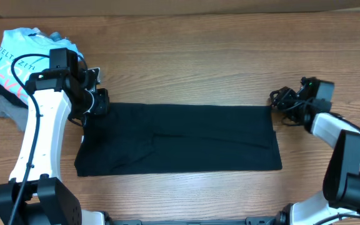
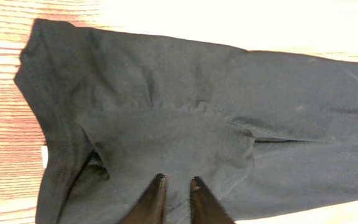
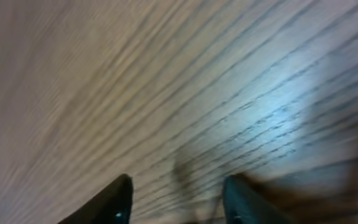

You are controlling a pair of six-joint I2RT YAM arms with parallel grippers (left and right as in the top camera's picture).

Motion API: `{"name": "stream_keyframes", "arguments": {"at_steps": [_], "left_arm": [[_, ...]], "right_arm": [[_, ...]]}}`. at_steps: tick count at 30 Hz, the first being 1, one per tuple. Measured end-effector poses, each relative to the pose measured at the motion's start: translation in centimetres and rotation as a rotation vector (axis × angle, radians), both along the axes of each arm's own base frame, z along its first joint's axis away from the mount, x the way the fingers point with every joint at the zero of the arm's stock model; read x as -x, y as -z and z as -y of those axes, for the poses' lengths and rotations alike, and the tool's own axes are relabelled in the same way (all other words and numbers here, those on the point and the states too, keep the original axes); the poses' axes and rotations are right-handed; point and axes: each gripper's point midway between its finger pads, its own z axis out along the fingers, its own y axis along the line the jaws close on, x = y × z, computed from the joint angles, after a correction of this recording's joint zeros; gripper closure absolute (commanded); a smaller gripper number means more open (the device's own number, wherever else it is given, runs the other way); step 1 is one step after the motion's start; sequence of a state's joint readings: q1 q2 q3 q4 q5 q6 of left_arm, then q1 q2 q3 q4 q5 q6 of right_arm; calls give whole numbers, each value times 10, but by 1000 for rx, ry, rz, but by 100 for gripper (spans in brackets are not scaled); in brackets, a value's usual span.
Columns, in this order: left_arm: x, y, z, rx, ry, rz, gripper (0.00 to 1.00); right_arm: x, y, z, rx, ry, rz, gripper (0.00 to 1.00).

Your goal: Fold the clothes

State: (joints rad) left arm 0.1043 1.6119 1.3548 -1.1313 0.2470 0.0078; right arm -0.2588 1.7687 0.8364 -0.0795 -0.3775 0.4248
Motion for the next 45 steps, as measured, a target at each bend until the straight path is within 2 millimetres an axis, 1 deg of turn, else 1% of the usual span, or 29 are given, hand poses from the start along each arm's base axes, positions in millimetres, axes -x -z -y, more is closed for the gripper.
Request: {"name": "stream_keyframes", "arguments": {"at_steps": [3,6,7,8,10,11,13,14,16,17,20,22,24,25,26,30,33,35,40,43,44,45], "left_arm": [[0,0,1,4,1,0,75],[1,-2,1,4,3,-3,71],[0,-4,1,3,5,-1,63],[0,-7,1,0,17,3,47],[-1,-14,1,-2,26,14,23],[-2,-19,0,-5,33,26,0],[-4,-30,0,-11,42,60,0],[-5,-37,0,-15,45,82,0],[-6,-51,0,-21,48,129,0],[-6,-59,0,-25,50,154,0],[-3,-76,0,-32,50,207,0],[-1,-83,1,-35,50,227,0],[3,-84,1,-34,50,222,0],[5,-84,1,-34,51,214,0],[5,-83,1,-34,52,212,0],[6,-83,1,-34,53,209,0],[6,-83,1,-36,61,210,0],[6,-83,1,-38,67,211,0],[4,-84,1,-41,70,220,0],[3,-84,1,-41,70,224,0],[3,-84,1,-41,70,224,0],[3,-84,1,-41,70,223,0]], "right_arm": [[11,-15,7,-38,-3,-15,41],[26,-38,12,-65,1,-28,38],[32,-46,13,-69,3,-36,37],[39,-54,14,-78,7,-48,34],[53,-65,12,-93,7,-75,28],[61,-67,10,-98,1,-95,24],[78,-64,4,-112,-20,-154,19],[86,-60,1,-118,-33,-188,18],[99,-53,-3,-120,-51,-245,20],[103,-50,-2,-113,-55,-265,24],[108,-41,0,-95,-61,-297,25],[111,-33,0,-92,-63,-323,25],[113,-25,0,-95,-73,-346,25],[114,-17,-1,-99,-81,-368,27],[114,-14,-1,-99,-84,-375,27],[118,11,-8,-119,-123,-441,29],[118,10,-16,-141,-170,-438,29],[120,11,-29,-180,-225,-445,35],[129,14,-58,-218,-335,-473,53],[135,17,-66,-206,-359,-499,71],[137,19,-66,-196,-353,-513,76],[137,20,-66,-195,-351,-517,79]]}}
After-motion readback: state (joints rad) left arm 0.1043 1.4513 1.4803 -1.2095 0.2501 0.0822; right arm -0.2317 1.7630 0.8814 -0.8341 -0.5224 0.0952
